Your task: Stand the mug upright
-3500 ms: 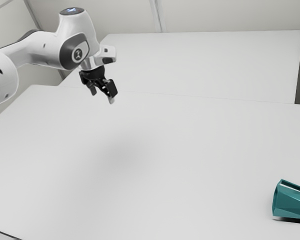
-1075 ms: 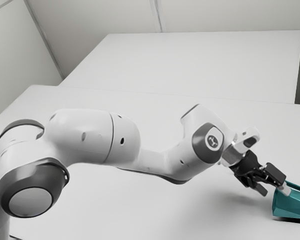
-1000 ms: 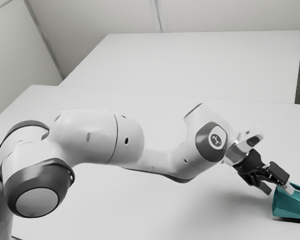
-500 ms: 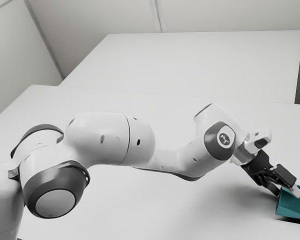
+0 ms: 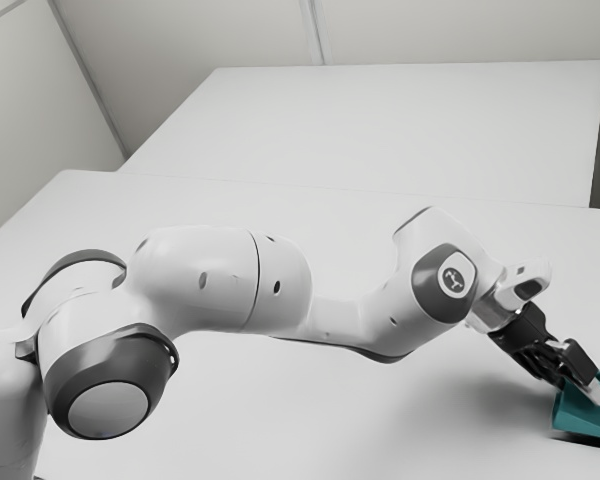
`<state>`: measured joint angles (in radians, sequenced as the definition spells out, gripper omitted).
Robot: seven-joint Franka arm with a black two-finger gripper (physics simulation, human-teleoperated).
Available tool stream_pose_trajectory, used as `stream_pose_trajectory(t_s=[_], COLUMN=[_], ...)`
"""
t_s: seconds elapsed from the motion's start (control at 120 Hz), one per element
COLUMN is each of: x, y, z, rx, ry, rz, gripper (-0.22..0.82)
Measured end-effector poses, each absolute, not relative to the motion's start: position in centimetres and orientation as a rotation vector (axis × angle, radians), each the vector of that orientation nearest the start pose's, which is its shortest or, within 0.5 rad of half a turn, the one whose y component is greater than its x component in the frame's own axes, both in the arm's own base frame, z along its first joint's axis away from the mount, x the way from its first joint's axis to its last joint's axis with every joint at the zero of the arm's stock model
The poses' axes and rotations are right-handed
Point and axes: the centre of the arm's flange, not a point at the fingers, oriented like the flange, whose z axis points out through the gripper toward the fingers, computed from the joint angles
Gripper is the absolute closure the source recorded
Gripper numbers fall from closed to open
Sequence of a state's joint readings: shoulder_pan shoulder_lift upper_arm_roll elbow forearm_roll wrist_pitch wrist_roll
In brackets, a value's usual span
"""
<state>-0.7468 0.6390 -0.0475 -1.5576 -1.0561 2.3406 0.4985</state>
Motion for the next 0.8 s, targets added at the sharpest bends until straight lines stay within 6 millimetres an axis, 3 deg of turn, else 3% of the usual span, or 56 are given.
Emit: stream_pose_trajectory(t_s=[0.142,0.283,0.65,0.8], x=[50.0,49.8,49.5,49.9], y=[-52.3,-52.9,-53.2,-50.8], z=[29.9,30.6,33.5,36.7], rx=[2.217,2.208,2.223,2.274], ry=[-0.652,-0.667,-0.735,-0.784], rz=[0.014,0.026,0.069,0.123], gripper=[0.57,0.69,0.77,0.77])
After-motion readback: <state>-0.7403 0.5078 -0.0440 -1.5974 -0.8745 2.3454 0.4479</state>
